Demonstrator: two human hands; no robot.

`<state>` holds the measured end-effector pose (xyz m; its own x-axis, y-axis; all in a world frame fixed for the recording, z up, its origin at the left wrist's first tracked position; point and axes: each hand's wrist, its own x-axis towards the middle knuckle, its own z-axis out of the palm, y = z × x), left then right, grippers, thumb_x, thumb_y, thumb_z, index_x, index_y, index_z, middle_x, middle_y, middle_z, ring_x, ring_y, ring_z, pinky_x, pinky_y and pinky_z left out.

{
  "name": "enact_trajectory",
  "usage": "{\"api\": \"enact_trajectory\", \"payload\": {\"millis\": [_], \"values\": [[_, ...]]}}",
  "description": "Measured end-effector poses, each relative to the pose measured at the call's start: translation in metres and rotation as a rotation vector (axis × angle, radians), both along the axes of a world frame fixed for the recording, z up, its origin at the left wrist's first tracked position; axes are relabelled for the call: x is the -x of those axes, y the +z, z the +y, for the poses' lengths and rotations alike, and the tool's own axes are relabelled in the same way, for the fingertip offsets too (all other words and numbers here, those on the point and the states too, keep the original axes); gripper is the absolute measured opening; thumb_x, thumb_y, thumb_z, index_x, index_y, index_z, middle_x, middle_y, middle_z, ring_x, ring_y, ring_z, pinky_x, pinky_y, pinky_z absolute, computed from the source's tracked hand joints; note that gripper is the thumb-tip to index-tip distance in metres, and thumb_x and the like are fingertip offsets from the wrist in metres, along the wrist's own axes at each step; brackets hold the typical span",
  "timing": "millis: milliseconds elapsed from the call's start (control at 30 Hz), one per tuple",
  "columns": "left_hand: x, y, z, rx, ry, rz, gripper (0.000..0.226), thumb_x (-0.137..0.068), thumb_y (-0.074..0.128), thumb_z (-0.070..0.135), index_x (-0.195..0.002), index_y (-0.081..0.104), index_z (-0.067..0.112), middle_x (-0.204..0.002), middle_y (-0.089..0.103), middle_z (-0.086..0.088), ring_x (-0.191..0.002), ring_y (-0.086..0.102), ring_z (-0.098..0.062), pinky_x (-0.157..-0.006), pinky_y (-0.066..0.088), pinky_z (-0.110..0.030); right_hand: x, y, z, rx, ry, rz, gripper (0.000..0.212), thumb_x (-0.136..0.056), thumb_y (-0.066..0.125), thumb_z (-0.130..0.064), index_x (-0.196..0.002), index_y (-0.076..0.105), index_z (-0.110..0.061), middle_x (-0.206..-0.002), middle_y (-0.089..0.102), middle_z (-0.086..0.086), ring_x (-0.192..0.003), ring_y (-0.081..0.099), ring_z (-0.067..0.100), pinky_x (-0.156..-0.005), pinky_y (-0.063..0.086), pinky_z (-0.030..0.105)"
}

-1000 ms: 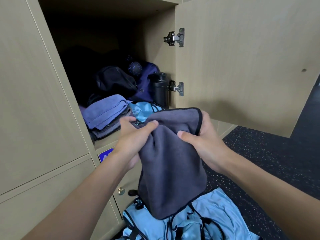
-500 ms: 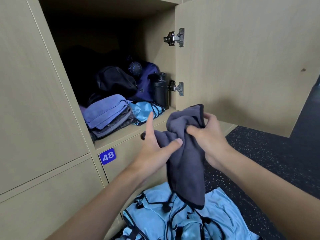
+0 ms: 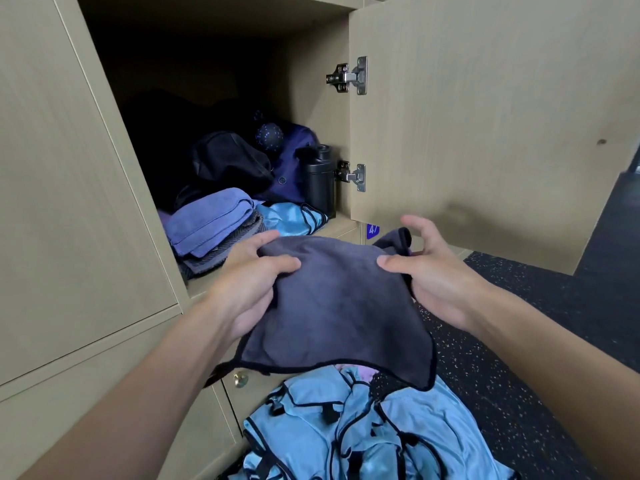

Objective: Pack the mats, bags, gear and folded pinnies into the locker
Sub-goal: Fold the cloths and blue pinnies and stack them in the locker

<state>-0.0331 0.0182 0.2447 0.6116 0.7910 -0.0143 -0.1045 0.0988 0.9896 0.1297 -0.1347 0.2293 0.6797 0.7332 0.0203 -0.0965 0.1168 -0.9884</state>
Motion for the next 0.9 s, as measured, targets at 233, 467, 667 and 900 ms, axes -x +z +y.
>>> {"api": "enact_trajectory", "payload": {"millis": [233,467,667,900], "values": [[0.015,-0.006,0.003,-0.340,-0.010,0.232,0.042,-0.084,0.073,-0.006,-0.111,0.061,0.024,-0.106,0.070,-0.026,-0.088,0.070,-0.030,-0.086,0.059,-0.043,-0.013,0.001,-0.010,0.106,-0.188,-0.173,0.054,-0.097,0.057,-0.003,-0.134,0.042,-0.039,-0.103,0.064,0.012,-0.087,0.063,0.024,-0.069,0.052,0.030],[0.020,-0.010,0.015,-0.354,0.204,0.195,0.026,-0.086,0.073,0.001,-0.089,0.054,0.018,-0.075,0.060,-0.014,-0.063,0.053,-0.021,-0.061,0.046,-0.035,-0.024,-0.001,-0.020,0.128,-0.138,-0.082,0.040,-0.100,0.054,-0.011,-0.133,0.041,-0.029,-0.083,0.056,0.010,-0.077,0.060,0.024,-0.065,0.054,0.032],[0.020,0.004,0.019,-0.107,0.101,0.048,0.019,-0.096,0.061,0.007,-0.113,0.068,0.011,-0.108,0.070,-0.010,-0.089,0.068,-0.016,-0.079,0.053,-0.026,-0.015,-0.005,-0.020,-0.001,-0.029,-0.098,0.026,-0.093,0.053,0.012,-0.101,0.064,-0.011,-0.080,0.053,0.013,-0.078,0.058,0.027,-0.081,0.055,0.045],[0.030,0.008,0.023,-0.151,0.019,0.046,0.040,-0.095,0.052,-0.012,-0.123,0.063,0.014,-0.098,0.076,-0.009,-0.088,0.073,-0.017,-0.081,0.057,-0.029,-0.022,-0.002,-0.024,0.123,0.068,-0.318,0.038,-0.085,0.067,0.009,-0.103,0.065,-0.024,-0.111,0.070,0.006,-0.104,0.067,0.019,-0.092,0.053,0.029]]}}
